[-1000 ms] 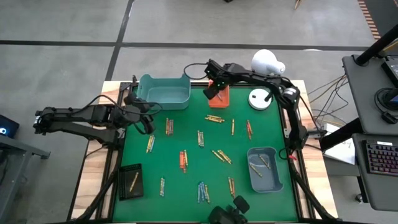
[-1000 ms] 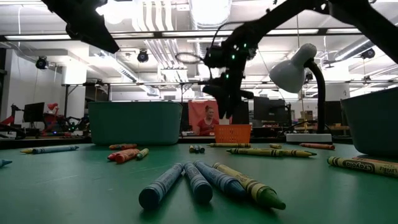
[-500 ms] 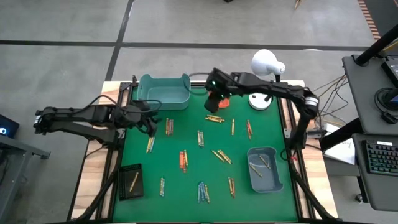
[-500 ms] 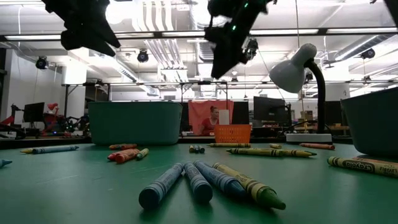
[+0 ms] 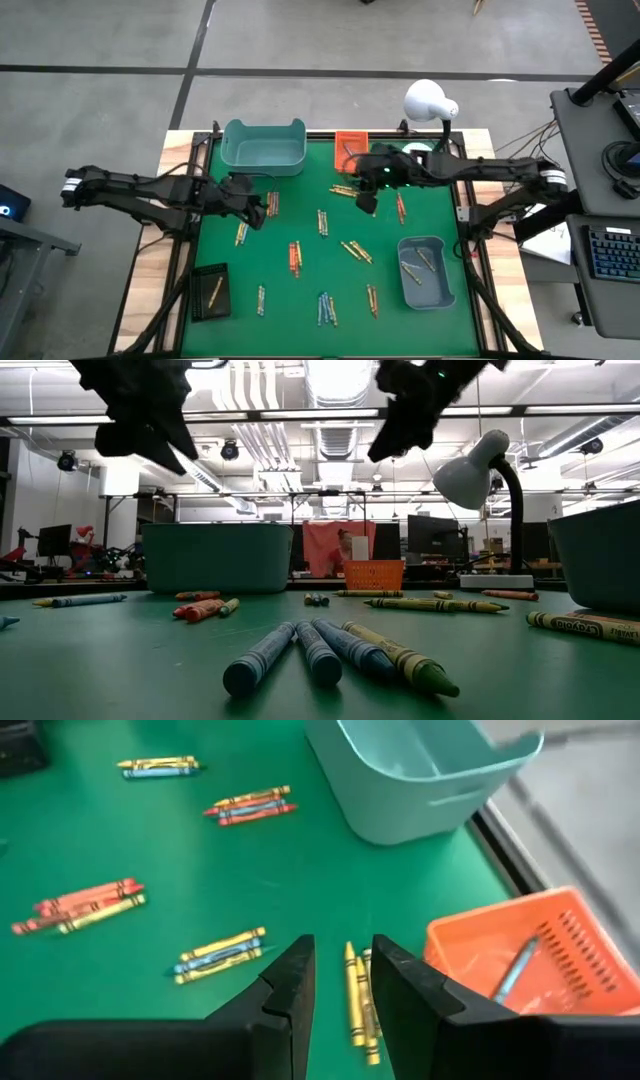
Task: Sort crayons
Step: Put the yellow crayon into the black bin
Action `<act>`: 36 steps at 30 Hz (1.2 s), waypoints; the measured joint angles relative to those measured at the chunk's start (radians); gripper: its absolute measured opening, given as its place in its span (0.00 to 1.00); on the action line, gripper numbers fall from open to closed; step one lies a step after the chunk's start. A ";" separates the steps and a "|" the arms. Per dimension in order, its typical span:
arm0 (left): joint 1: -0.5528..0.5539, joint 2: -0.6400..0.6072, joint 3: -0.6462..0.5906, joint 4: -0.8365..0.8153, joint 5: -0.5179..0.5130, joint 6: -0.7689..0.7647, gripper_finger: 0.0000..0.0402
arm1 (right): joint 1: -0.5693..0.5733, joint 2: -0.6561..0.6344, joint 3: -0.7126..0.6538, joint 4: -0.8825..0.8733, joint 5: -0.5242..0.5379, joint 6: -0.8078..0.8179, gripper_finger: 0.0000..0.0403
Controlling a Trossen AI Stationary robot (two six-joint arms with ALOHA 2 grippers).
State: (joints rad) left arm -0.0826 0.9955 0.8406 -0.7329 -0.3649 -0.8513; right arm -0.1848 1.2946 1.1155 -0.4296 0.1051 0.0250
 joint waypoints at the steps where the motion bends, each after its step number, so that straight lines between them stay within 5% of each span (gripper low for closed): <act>1: 0.002 0.011 0.000 -0.009 0.014 -0.001 0.40 | -0.001 -0.024 -0.039 0.040 0.000 -0.022 0.22; 11: 0.044 0.079 0.044 -0.219 0.103 -0.054 0.40 | -0.037 -0.137 -0.226 0.364 -0.001 -0.088 0.19; 24: -0.005 0.139 0.048 -0.331 0.148 -0.262 0.40 | -0.033 -0.108 -0.207 0.334 -0.034 -0.050 0.17; 36: -0.042 0.238 0.048 -0.386 0.148 -0.288 0.40 | -0.033 -0.105 -0.210 0.335 -0.034 -0.063 0.17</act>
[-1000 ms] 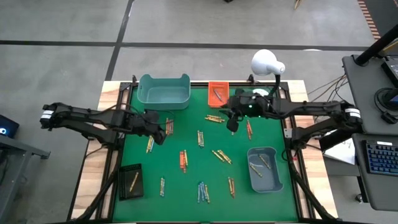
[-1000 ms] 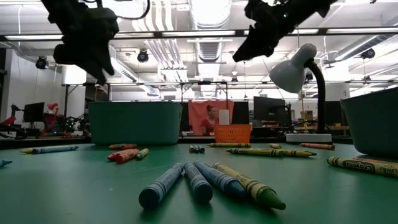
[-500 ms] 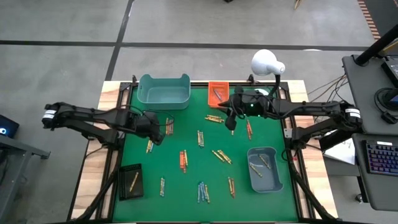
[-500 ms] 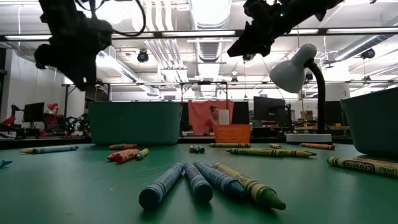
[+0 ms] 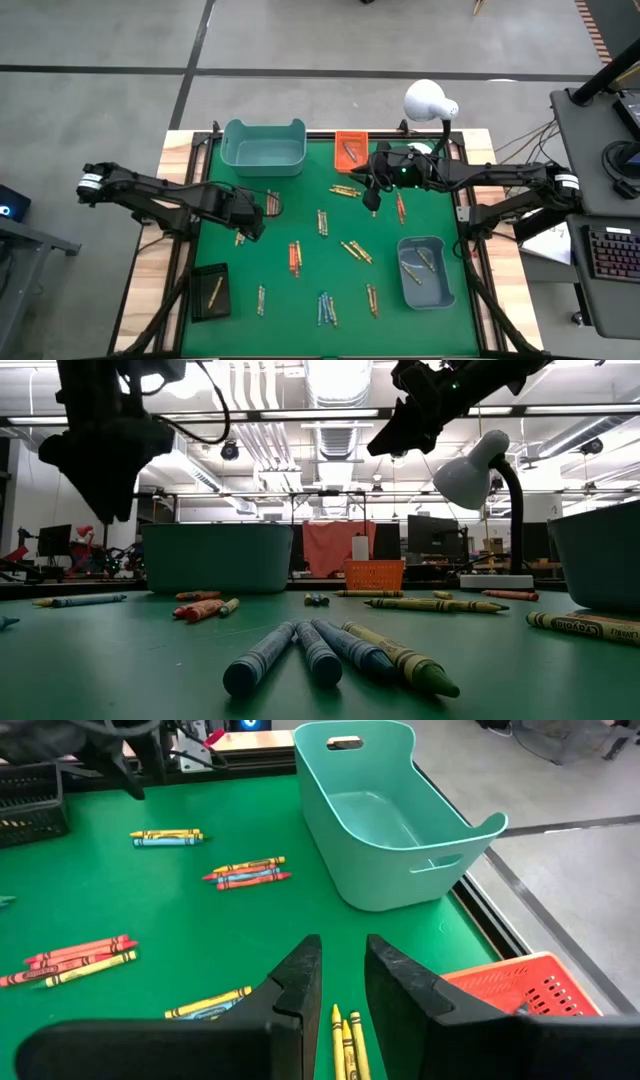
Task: Sort crayons
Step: Put the yellow crayon into the black bin
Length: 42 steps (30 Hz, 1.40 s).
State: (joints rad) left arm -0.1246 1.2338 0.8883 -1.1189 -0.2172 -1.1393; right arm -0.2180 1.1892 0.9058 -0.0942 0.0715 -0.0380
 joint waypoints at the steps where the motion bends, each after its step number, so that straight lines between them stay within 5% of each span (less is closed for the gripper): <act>1: 0.000 0.011 0.000 -0.015 -0.001 -0.001 0.40 | 0.000 0.000 0.000 0.001 0.000 0.000 0.17; 12: 0.000 0.107 -0.094 0.028 -0.009 -0.020 0.40 | 0.000 0.000 0.000 0.001 0.000 0.004 0.17; 25: 0.011 -0.031 -0.298 0.219 -0.037 -0.008 0.34 | 0.000 0.000 0.000 0.018 0.008 0.031 0.17; 42: 0.018 -0.045 -0.346 0.302 -0.087 -0.030 0.20 | 0.000 0.000 0.000 0.033 0.008 0.040 0.17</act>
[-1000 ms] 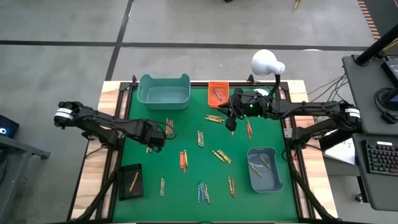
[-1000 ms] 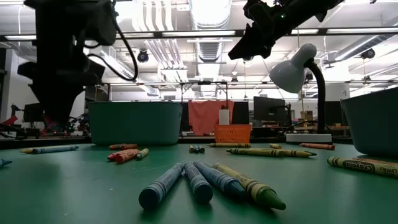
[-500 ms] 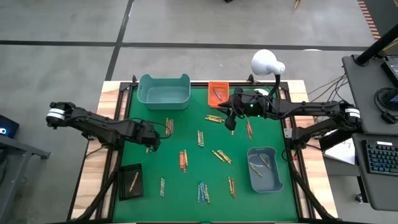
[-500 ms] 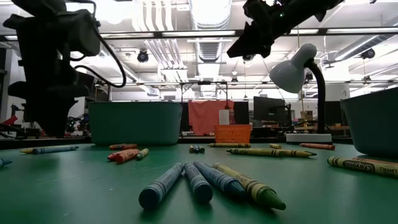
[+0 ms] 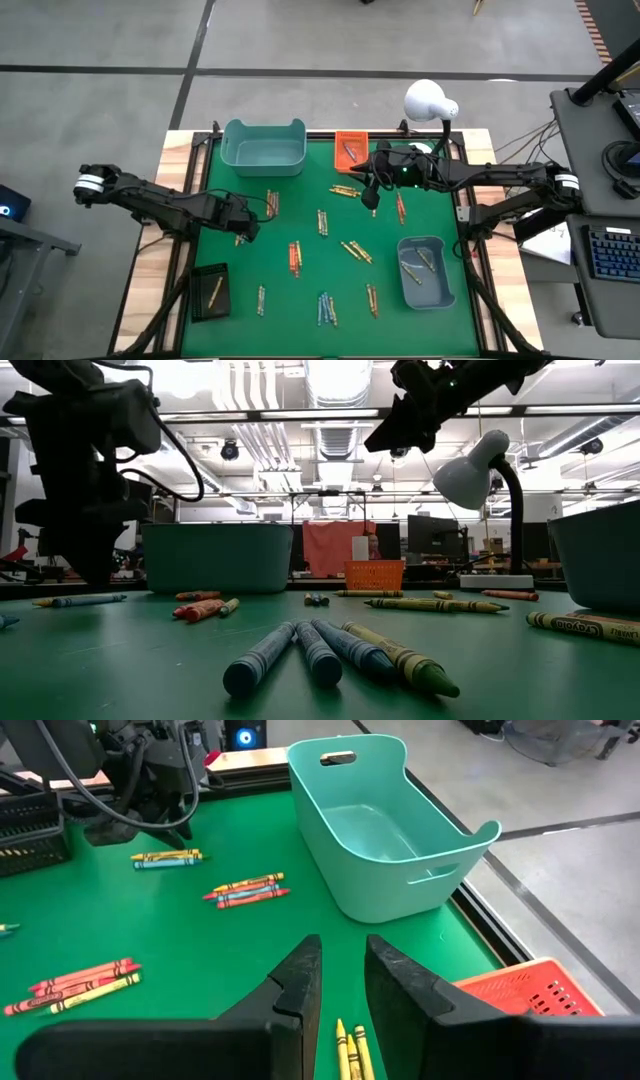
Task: Sort crayons
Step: Put the yellow crayon into the black bin
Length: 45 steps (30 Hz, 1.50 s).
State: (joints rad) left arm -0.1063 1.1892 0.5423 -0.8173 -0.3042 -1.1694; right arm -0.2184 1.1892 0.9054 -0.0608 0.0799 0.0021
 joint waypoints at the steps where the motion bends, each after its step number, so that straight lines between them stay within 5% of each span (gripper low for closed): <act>1: 0.000 0.000 -0.002 -0.001 0.000 -0.001 0.20 | 0.000 0.000 0.000 0.000 0.000 0.000 0.17; 36: -0.009 -0.028 0.004 -0.048 0.012 -0.004 0.20 | 0.000 0.000 0.000 -0.001 0.000 0.032 0.17; 45: -0.008 -0.022 0.001 -0.032 0.034 0.000 0.34 | 0.000 0.000 0.000 -0.002 0.000 0.032 0.17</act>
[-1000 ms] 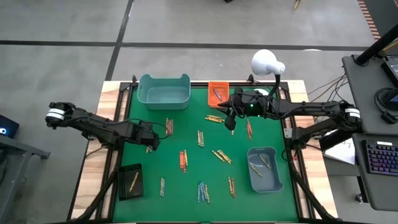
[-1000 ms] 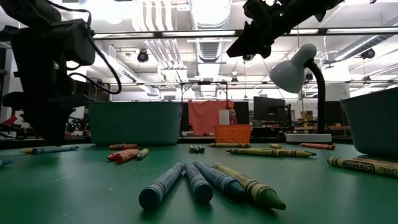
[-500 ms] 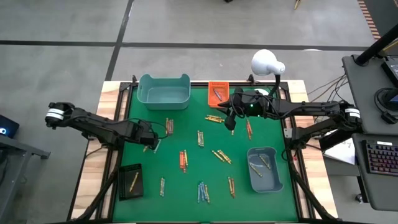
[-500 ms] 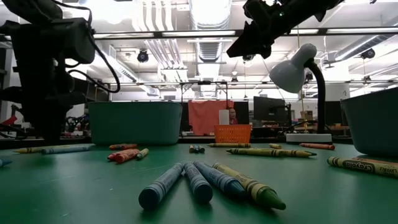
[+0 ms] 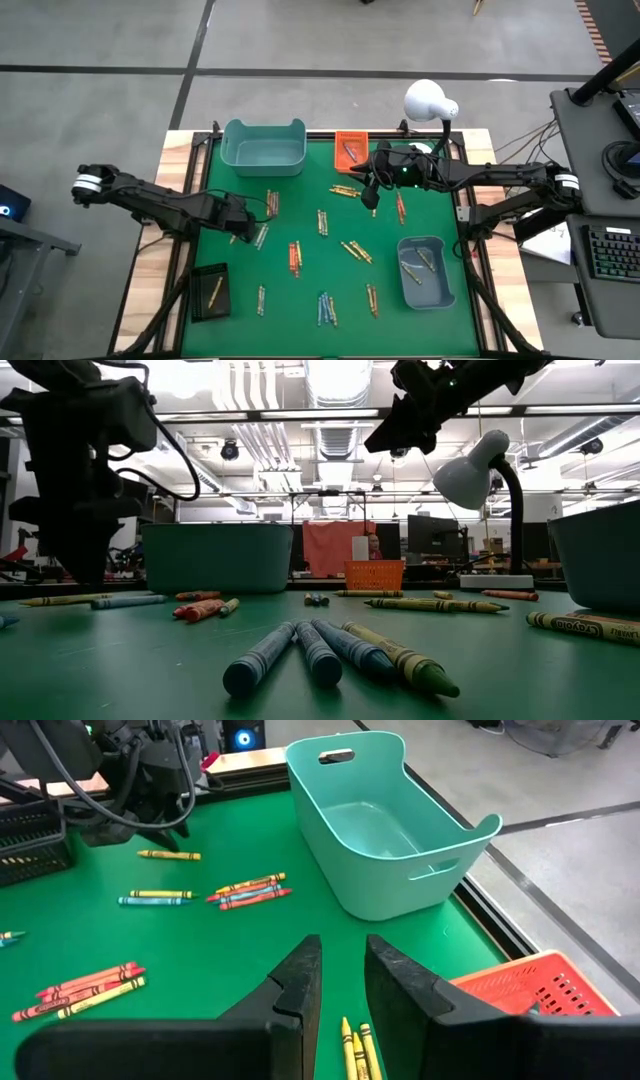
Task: Sort crayons
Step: Put the yellow crayon into the black bin
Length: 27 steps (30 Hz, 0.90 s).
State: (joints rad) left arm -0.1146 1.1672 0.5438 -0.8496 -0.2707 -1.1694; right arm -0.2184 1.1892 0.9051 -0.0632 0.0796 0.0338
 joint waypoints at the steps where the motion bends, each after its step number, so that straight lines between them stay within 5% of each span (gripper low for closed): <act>1: 0.000 0.003 0.000 0.004 0.000 0.000 0.35 | 0.000 0.000 0.000 0.000 0.000 0.000 0.17; 16: 0.000 0.104 -0.018 0.047 -0.007 0.007 0.34 | 0.000 0.000 0.000 -0.002 0.000 0.000 0.17; 27: -0.002 0.145 -0.019 0.062 -0.012 -0.010 0.05 | 0.000 0.000 0.000 0.001 0.000 -0.036 0.17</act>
State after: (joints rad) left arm -0.1162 1.3127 0.5251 -0.7875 -0.2822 -1.1792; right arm -0.2185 1.1896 0.9051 -0.0621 0.0799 -0.0019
